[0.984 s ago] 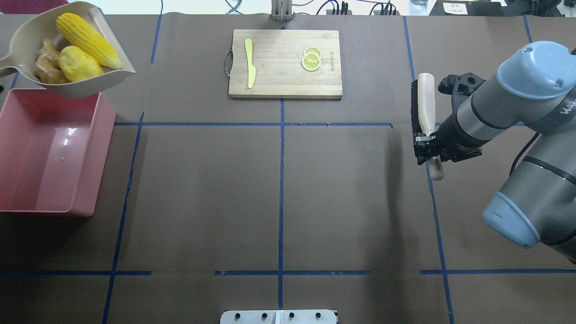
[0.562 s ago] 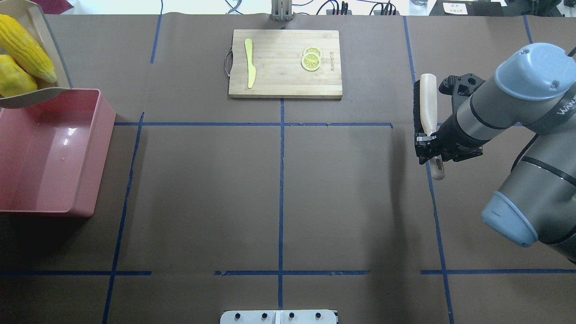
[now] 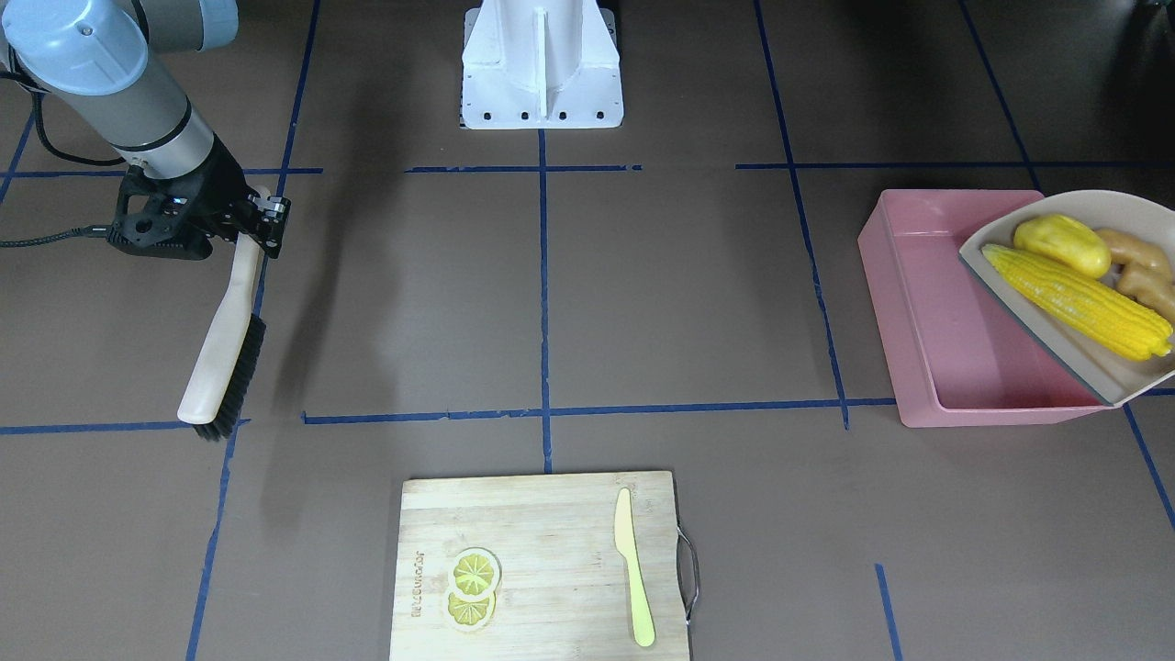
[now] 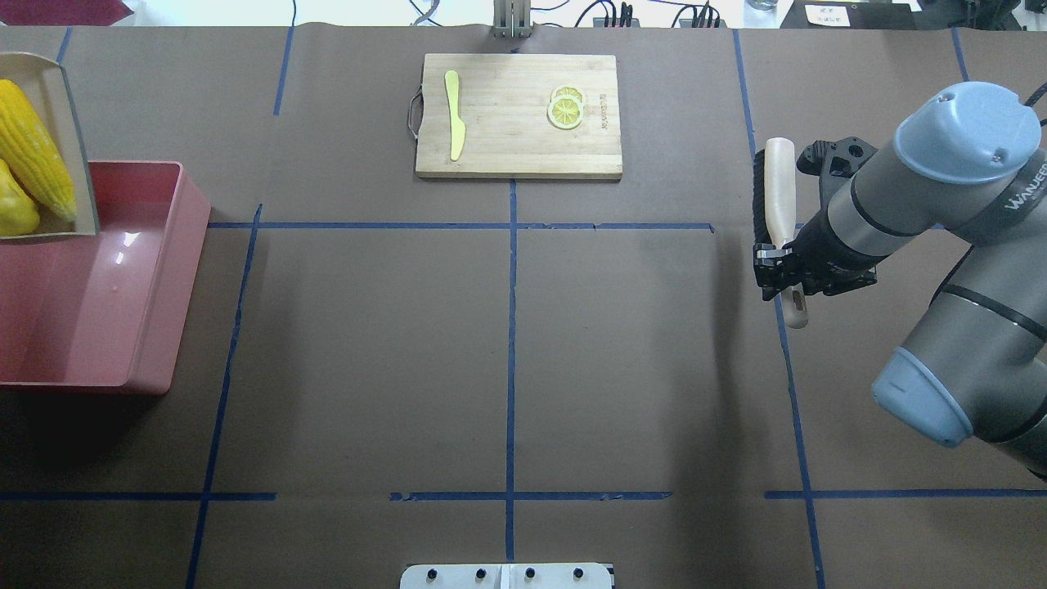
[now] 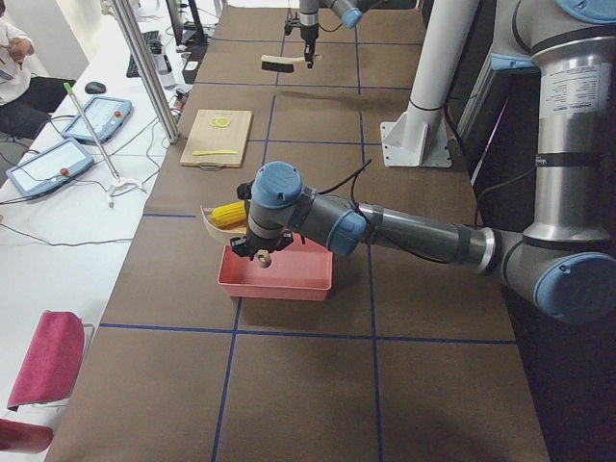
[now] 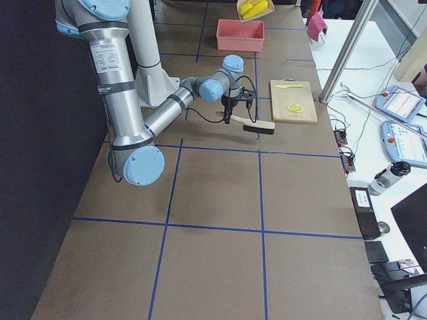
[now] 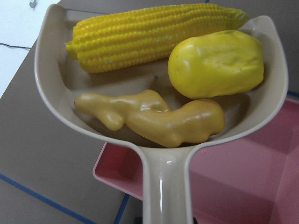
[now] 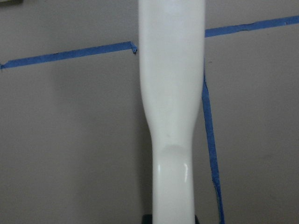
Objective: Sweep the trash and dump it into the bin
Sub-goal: 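Carry the dustpan over the pink bin with the left gripper and tip it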
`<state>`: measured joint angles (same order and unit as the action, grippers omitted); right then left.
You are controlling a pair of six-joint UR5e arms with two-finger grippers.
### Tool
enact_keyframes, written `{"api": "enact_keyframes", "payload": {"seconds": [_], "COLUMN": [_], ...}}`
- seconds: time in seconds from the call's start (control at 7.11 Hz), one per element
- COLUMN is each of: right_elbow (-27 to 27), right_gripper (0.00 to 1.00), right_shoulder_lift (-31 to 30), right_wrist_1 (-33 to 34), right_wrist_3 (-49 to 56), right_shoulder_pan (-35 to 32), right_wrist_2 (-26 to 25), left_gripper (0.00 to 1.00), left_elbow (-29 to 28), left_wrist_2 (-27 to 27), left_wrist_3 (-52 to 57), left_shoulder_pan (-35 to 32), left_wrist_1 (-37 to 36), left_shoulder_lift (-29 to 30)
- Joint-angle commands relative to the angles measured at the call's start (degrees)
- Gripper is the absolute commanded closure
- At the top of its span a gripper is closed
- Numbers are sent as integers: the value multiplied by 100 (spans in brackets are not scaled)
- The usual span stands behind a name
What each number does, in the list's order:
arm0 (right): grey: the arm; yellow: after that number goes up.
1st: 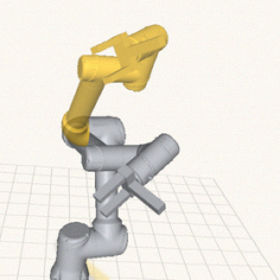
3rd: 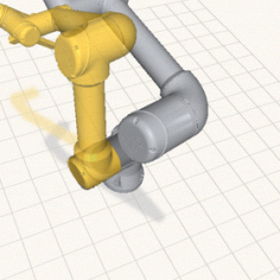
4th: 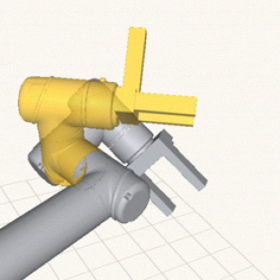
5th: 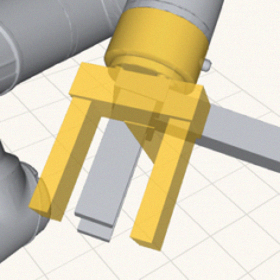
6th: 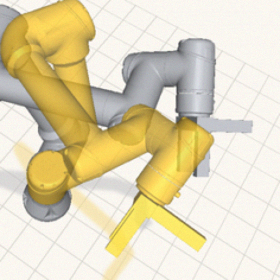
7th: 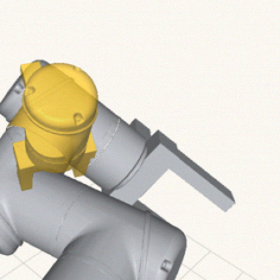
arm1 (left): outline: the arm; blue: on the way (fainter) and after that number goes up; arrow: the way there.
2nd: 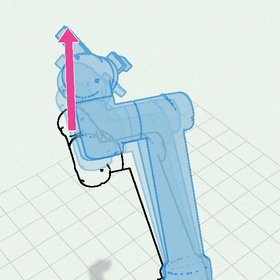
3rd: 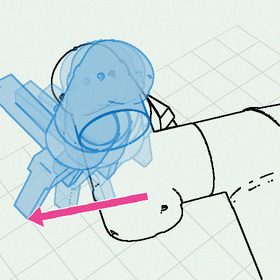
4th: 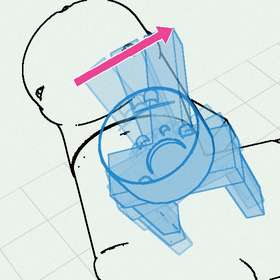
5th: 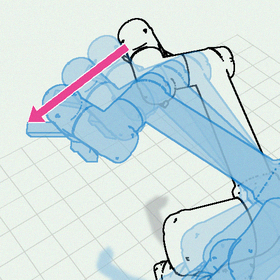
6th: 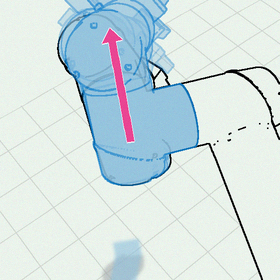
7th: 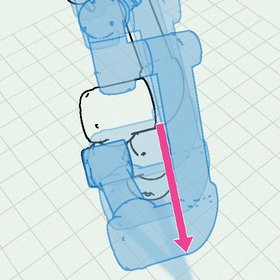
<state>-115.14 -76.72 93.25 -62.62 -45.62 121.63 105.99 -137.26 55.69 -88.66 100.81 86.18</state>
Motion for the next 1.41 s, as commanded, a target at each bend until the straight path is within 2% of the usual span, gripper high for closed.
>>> {"api": "enact_keyframes", "payload": {"seconds": [0.0, 0.42, 0.56, 0.7, 0.98, 1.12, 1.27], "right_elbow": [114, 228, 237, 263, 264, 264, 281], "right_gripper": [100, 100, 100, 100, 100, 100, 100], "right_shoulder_lift": [-1, -10, -10, -10, -1, 7, 42], "right_wrist_1": [0, -158, -158, -158, -167, -167, -167], "right_wrist_3": [12, 4, 4, 12, 4, -5, -22], "right_shoulder_pan": [0, 0, 0, 0, 0, 0, 9], "right_wrist_2": [1, 1, 1, 1, 1, 1, -8], "left_gripper": [100, 100, 100, 100, 100, 100, 100], "left_elbow": [149, 334, 360, 343, 387, 361, 387], "left_wrist_2": [1091, 2059, 2550, 2833, 2697, 2121, 1098], "left_wrist_3": [1002, 2431, 2891, 3130, 3028, 2522, 1508], "left_shoulder_pan": [7, 288, 314, 314, 288, 297, 297], "left_wrist_1": [-901, -1483, -1494, -1494, -1703, -1896, -1898], "left_shoulder_lift": [91, 643, 915, 935, 1023, 1215, 1295]}}
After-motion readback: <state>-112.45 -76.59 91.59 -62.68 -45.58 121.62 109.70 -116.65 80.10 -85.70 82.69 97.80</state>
